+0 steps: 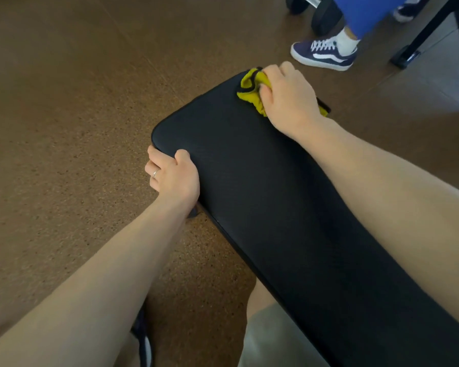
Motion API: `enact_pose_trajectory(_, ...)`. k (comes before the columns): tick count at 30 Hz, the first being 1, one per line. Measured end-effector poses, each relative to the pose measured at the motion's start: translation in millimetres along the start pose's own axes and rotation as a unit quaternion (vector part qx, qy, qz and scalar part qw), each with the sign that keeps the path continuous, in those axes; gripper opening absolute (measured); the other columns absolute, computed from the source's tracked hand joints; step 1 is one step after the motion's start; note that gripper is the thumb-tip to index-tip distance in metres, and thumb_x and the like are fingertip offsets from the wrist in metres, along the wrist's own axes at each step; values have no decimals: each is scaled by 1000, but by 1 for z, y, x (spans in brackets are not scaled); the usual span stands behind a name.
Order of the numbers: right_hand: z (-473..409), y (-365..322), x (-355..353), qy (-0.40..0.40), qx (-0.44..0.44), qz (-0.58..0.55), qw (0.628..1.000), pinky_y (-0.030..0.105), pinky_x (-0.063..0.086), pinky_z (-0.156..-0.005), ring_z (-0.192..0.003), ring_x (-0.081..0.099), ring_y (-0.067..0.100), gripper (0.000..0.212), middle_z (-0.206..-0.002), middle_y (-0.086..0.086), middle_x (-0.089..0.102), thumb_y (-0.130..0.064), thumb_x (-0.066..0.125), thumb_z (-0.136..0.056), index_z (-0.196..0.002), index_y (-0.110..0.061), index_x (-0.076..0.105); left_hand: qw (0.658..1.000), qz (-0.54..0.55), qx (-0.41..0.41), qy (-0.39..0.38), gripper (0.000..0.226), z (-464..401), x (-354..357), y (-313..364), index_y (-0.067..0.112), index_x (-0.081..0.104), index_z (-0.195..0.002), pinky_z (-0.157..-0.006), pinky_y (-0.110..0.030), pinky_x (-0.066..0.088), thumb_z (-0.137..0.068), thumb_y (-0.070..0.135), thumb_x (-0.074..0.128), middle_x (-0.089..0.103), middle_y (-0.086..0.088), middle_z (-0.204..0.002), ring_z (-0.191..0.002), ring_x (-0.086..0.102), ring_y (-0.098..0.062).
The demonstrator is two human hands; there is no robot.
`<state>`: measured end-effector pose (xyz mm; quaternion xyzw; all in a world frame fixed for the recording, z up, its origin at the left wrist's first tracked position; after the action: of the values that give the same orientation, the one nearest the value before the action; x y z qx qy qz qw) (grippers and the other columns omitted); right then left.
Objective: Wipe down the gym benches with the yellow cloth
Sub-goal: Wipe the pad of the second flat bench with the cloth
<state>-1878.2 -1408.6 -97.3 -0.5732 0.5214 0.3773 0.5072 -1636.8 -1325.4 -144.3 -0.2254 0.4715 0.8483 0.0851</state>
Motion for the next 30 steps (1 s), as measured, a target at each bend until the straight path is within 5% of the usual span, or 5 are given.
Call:
enact_pose_trajectory(8, 129, 100, -39, -40, 133, -20, 990, 37, 34, -73, -84, 45, 30, 27, -103, 8, 44, -32, 39, -107, -118, -11, 52, 1000, 22, -8, -4, 64, -2, 2, -4, 24, -1, -161, -121, -52, 19, -103, 32, 26, 9, 0, -166, -151, 17, -29)
enact_pose_trajectory(14, 41, 83, -6, -95, 178, -109, 973, 37, 39, -80, -109, 57, 40, 31, -115, 19, 62, -30, 34, -108, -106, -9, 58, 1000, 8, -8, 3, 64, 0, 2, -3, 23, -1, -161, -119, -51, 23, -103, 31, 24, 10, 0, -166, -149, 20, -29)
enact_pose_trajectory(18, 34, 84, 1, -136, 177, -126, 967, 34, 34, -78, -98, 53, 31, 35, -100, 10, 55, -35, 32, -108, -81, -18, 47, 1000, 13, -8, -6, 64, -1, 1, -2, 23, -1, -162, -121, -50, 18, -104, 32, 24, 8, 2, -166, -151, 15, -26)
enact_pose_trajectory(24, 93, 107, -20, -123, 200, -108, 966, 37, 34, -74, -90, 53, 34, 34, -88, 6, 54, -39, 33, -107, -85, -16, 45, 999, 20, -6, -33, 65, 0, 0, -3, 25, -4, -161, -122, -52, 17, -104, 33, 26, 5, 2, -167, -152, 13, -27)
enact_pose_trajectory(30, 2, 15, -2, -23, 109, 57, 992, 51, 40, -94, -118, 48, 46, 39, -135, 24, 46, -31, 32, -108, -130, -2, 48, 996, 35, -26, -72, 65, -6, 2, -7, 29, -6, -161, -124, -54, 15, -106, 41, 27, -1, 5, -168, -155, 7, -25)
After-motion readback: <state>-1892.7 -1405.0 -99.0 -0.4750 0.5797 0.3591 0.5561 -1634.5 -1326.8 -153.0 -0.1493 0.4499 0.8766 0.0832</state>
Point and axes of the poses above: each hand's wrist, its own z-axis away from the middle knuckle, its own x-axis out of the palm, y = z × x, the point moved 7 cm from there along -z, towards the middle knuckle
